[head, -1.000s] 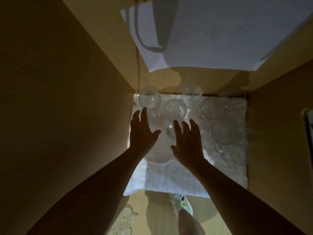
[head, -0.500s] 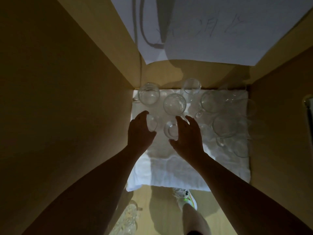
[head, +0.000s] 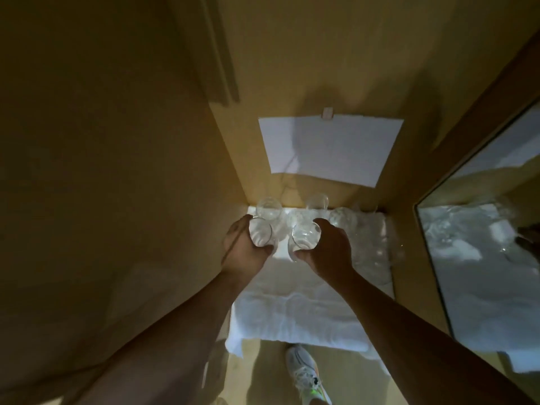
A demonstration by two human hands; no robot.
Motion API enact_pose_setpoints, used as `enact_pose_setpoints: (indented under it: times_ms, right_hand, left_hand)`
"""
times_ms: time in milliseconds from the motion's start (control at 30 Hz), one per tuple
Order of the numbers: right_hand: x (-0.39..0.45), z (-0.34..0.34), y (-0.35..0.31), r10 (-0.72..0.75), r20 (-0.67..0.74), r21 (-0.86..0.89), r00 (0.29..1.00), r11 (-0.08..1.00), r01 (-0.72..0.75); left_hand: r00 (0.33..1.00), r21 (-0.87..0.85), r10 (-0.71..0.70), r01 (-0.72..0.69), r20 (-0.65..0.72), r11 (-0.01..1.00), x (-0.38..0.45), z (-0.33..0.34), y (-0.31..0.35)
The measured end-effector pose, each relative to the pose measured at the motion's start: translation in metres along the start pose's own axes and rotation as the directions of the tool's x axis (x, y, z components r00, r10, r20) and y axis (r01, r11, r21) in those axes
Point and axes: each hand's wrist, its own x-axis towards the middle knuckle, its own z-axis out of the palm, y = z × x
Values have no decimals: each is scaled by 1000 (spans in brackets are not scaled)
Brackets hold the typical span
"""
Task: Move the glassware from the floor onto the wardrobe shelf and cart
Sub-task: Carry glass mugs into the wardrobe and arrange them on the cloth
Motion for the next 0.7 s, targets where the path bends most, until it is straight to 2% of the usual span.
enact_pose_setpoints:
  times_ms: [100, 200, 333, 433, 533, 700]
  right_hand:
    - [-24, -37, -24, 65, -29, 92, 997, 994, -63]
    - [-51, -81, -47, 66, -114, 195, 991, 980, -42]
    - [-95, -143, -81, 69, -207, 270, 976, 963, -11]
    - [-133, -177, -106, 85, -292, 369, 953, 929, 31]
    - [-172, -207, -125, 77, -386, 393, 919, 915, 88]
    - [-245, -245, -138, -21, -534, 405, 845, 871, 278]
  left_hand:
    - [999, -38, 23, -24, -35, 999, -18, -30, 25]
    - [995, -65, 70, -74, -65, 995, -39, -60, 58]
    - [991, -279, 23, -60, -135, 959, -83, -105, 111]
    - [983, -490, -8, -85, -185, 868, -115, -137, 140]
    - [983, -669, 1, -126, -184, 732, -151, -167, 161]
    - [977, -782, 109, -213, -184, 585, -219, -205, 188]
